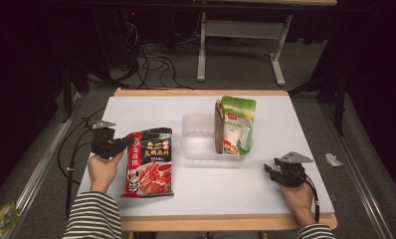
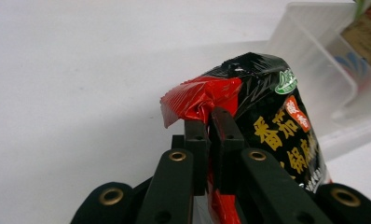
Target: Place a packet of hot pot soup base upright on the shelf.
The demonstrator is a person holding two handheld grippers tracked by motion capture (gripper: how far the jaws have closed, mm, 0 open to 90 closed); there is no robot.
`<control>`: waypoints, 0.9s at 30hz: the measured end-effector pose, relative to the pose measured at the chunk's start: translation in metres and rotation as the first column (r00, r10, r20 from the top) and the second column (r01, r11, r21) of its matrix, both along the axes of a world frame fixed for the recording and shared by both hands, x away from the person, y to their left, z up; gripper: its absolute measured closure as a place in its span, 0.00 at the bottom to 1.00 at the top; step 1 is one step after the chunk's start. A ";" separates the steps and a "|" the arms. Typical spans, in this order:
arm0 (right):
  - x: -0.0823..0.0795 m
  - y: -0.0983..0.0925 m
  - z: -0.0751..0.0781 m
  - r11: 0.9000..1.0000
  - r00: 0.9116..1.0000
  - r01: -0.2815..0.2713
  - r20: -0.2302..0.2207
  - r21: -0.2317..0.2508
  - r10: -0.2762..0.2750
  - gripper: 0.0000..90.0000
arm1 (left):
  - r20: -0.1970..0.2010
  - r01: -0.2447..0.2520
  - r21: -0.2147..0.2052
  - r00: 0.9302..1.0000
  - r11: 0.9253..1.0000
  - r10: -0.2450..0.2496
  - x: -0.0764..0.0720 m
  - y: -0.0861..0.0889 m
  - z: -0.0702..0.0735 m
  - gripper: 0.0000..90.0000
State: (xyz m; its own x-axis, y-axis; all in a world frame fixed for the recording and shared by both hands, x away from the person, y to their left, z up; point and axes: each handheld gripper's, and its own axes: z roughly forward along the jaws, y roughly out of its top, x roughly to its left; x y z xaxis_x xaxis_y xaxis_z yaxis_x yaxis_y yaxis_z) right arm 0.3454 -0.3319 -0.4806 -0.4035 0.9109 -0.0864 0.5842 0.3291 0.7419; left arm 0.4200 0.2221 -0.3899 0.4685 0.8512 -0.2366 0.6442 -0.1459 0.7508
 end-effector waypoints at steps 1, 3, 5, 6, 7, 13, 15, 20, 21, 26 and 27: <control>0.000 0.000 0.000 1.000 1.000 0.000 0.000 0.001 0.000 0.57 | 0.006 0.007 0.001 1.000 1.000 -0.007 -0.003 -0.001 0.004 0.97; 0.000 0.000 0.000 1.000 1.000 0.002 -0.003 0.003 -0.002 0.56 | 0.021 0.015 -0.001 1.000 1.000 -0.015 -0.009 -0.003 0.011 0.97; 0.000 0.000 0.000 1.000 1.000 0.002 0.000 0.001 -0.002 0.56 | 0.039 0.033 -0.002 0.999 0.999 -0.032 -0.016 -0.004 0.017 0.97; 0.000 0.000 0.000 1.000 1.000 0.001 0.001 0.000 -0.001 0.56 | 0.047 0.037 -0.007 0.998 0.999 -0.037 -0.018 -0.005 0.019 0.97; 0.000 0.000 0.000 1.000 1.000 0.002 0.003 0.001 -0.002 0.56 | 0.050 0.042 -0.013 0.998 0.999 -0.041 -0.020 -0.006 0.020 0.97; 0.000 0.000 0.000 1.000 1.000 -0.001 0.007 -0.003 0.001 0.56 | 0.079 0.084 -0.024 0.993 0.996 -0.082 -0.033 -0.009 0.035 0.97; 0.000 0.000 0.000 1.000 1.000 -0.003 0.008 -0.006 0.003 0.56 | 0.094 0.096 -0.021 0.991 0.995 -0.093 -0.037 -0.011 0.040 0.97; 0.000 0.000 0.000 1.000 1.000 -0.001 0.005 -0.001 0.001 0.55 | 0.115 0.120 -0.017 0.986 0.993 -0.117 -0.042 -0.017 0.052 0.97; 0.000 0.000 0.000 1.000 1.000 -0.001 0.003 0.000 0.001 0.55 | 0.120 0.124 -0.018 0.985 0.992 -0.121 -0.043 -0.019 0.053 0.98; 0.000 0.000 0.000 1.000 1.000 -0.003 0.008 0.001 0.003 0.55 | 0.139 0.143 -0.033 0.981 0.989 -0.137 -0.046 -0.024 0.060 0.98; -0.001 0.000 0.000 1.000 1.000 -0.005 0.006 0.002 0.005 0.55 | 0.143 0.145 -0.040 0.980 0.989 -0.138 -0.046 -0.024 0.061 0.98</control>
State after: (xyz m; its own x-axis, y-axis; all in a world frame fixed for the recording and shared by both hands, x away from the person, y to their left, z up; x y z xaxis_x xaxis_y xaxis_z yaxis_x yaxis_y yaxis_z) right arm 0.3448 -0.3321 -0.4804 -0.4076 0.9090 -0.0871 0.5782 0.3308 0.7459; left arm 0.3735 0.1977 -0.3285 0.6150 0.7626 -0.2006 0.5080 -0.1886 0.8405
